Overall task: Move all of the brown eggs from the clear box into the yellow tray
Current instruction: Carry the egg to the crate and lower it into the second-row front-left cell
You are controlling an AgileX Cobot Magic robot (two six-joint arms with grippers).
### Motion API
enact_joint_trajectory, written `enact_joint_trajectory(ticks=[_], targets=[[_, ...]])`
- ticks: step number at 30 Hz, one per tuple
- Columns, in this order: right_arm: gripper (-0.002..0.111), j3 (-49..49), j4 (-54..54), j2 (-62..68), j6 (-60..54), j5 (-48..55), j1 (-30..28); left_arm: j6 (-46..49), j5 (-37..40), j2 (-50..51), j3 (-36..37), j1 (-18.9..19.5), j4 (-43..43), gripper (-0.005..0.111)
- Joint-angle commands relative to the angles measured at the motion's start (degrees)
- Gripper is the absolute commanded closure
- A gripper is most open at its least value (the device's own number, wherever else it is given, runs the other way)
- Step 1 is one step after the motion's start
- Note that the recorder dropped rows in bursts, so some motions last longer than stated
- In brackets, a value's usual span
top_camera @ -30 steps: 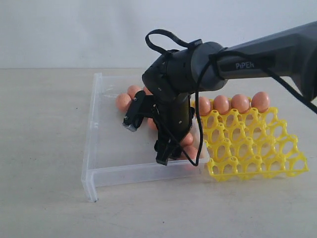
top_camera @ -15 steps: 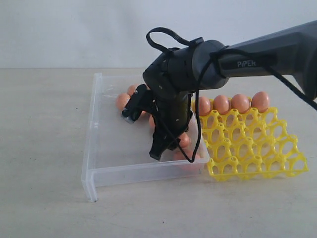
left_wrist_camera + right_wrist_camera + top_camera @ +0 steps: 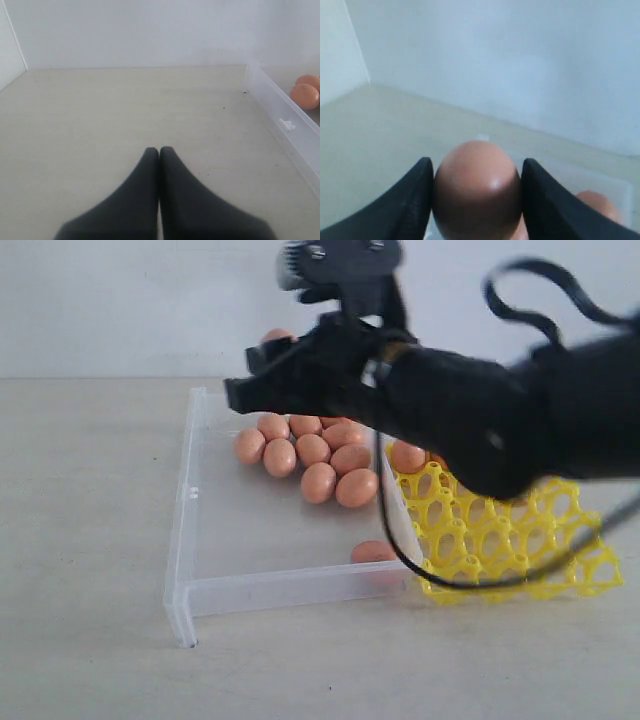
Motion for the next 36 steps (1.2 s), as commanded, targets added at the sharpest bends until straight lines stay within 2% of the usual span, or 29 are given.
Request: enact_joint_trajectory(ticks=[1, 2, 3, 4, 5, 6, 7, 8, 9, 12, 13, 16, 18, 25, 36], targets=[[0.109, 20.17, 1.67, -12.3, 3.42, -22.32, -6.76, -0.21, -0.52, 0.17, 0.01, -0.22, -0.02, 0.111], [0.109, 20.91, 1.05, -12.97, 4.96, -20.66, -10.38, -0.21, -0.52, 0.17, 0.01, -0.22, -0.02, 0.111], [0.109, 20.06, -6.39, -12.99, 10.81, -15.68, -19.6, -0.21, -0.52, 0.17, 0.01, -0.22, -0.02, 0.111], [0.109, 18.78, -13.29, -12.23, 13.81, -14.64, -23.75, -0.21, -0.52, 0.17, 0.01, -0.22, -0.02, 0.111], [0.109, 14.55, -38.32, -9.79, 33.07, -15.3, -34.12, -0.21, -0.52, 0.17, 0.01, -0.22, -0.02, 0.111], [0.109, 12.33, -49.51, -8.48, 42.11, -16.98, -37.95, -0.21, -0.7, 0.17, 0.01, -0.22, -0.02, 0.111], [0.109, 6.18, -72.72, -4.36, 60.17, -26.85, -45.83, -0.21, -1.6, 0.17, 0.01, -0.22, -0.02, 0.111], [0.109, 1.98, -82.88, -0.28, 68.05, -35.52, -49.99, -0.21, -1.78, 0.17, 0.01, -0.22, -0.02, 0.111], [0.109, -0.3, -86.15, 1.81, 71.47, -41.27, -51.52, -0.21, -1.78, 0.17, 0.01, -0.22, -0.02, 0.111], [0.109, -2.75, -93.34, 8.45, 72.03, -42.24, -51.61, -0.21, -1.78, 0.17, 0.01, -0.22, -0.02, 0.111], [0.109, -2.75, -94.81, 9.72, 71.32, -38.76, -50.45, -0.21, -1.78, 0.17, 0.01, -0.22, -0.02, 0.111], [0.109, -2.75, -91.29, 14.3, 64.92, -28.85, -45.11, -0.21, -1.78, 0.17, 0.01, -0.22, -0.02, 0.111], [0.109, -2.75, -89.05, 15.52, 63.28, -26.41, -43.57, -0.21, -1.78, 0.17, 0.01, -0.22, -0.02, 0.111], [0.109, -2.75, -88.57, 17.3, 61.59, -25.31, -41.09, -0.21, -1.78, 0.17, 0.01, -0.22, -0.02, 0.111], [0.109, -2.85, -86.23, 18.25, 56.31, -22.05, -41.09, -0.21, -1.44, 0.17, 0.01, -0.22, -0.02, 0.111]])
